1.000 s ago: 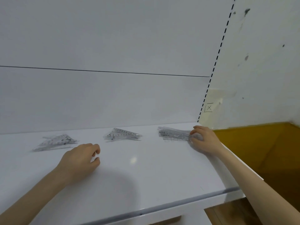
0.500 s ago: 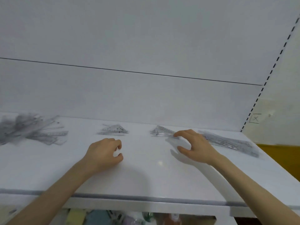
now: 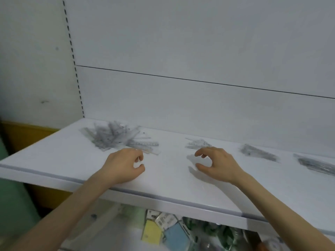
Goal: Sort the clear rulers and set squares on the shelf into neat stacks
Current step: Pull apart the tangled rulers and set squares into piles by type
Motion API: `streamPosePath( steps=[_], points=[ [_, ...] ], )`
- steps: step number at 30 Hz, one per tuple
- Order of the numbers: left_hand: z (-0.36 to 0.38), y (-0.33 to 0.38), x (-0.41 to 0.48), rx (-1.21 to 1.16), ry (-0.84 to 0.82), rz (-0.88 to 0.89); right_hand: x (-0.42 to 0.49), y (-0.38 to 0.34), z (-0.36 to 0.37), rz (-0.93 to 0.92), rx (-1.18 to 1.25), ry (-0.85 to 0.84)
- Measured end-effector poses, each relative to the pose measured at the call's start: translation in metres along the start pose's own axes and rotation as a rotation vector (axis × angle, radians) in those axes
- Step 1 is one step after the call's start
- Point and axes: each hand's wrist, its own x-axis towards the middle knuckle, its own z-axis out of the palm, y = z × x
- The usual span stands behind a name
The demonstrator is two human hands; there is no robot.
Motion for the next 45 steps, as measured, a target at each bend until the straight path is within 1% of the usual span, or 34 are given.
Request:
streamPosePath(
  steps=[6,9,13,16,19,21,23,29,34,38,42,44,45],
  points=[
    [-0.033,-0.113,-0.005,-0.046,0.061,-0.002,0.049,-0.095,0.043,0.050,0.040,0.024],
    [-0.040,-0.153,-0.003,-0.077,0.074,-0.026,0.068,-0.131,0.060,0.083,0.073,0.005],
    [-0.044,-0.186,0.008,-0.130,0.085,-0.017,0.100,-0.168,0.075,0.143,0.147,0.007],
    [-0.042,-0.198,0.016,-0.179,0.090,-0.012,0.137,-0.189,0.085,0.275,0.218,0.024],
    [-0.039,-0.204,0.022,-0.210,0.099,0.004,0.176,-0.210,0.095,0.444,0.146,-0.035],
    [-0.039,-0.207,0.025,-0.229,0.109,0.011,0.193,-0.221,0.102,0.482,0.073,-0.112],
    [-0.041,-0.207,0.027,-0.249,0.102,0.010,0.201,-0.229,0.106,0.485,0.064,-0.150],
    [-0.043,-0.207,0.032,-0.304,0.102,0.055,0.198,-0.226,0.100,0.628,0.397,-0.101],
    [-0.036,-0.193,0.037,-0.333,0.082,0.133,0.177,-0.215,0.096,0.636,0.676,-0.003],
    [-0.027,-0.173,0.056,-0.331,0.049,0.218,0.155,-0.206,0.077,0.639,0.709,0.039],
    [-0.020,-0.149,0.078,-0.219,-0.013,0.296,0.121,-0.195,0.054,0.663,0.765,0.063],
    [-0.017,-0.135,0.085,-0.168,-0.039,0.302,0.103,-0.189,0.047,0.664,0.763,0.066],
    [-0.014,-0.128,0.089,-0.107,-0.052,0.287,0.095,-0.187,0.044,0.667,0.757,0.070]
  ],
)
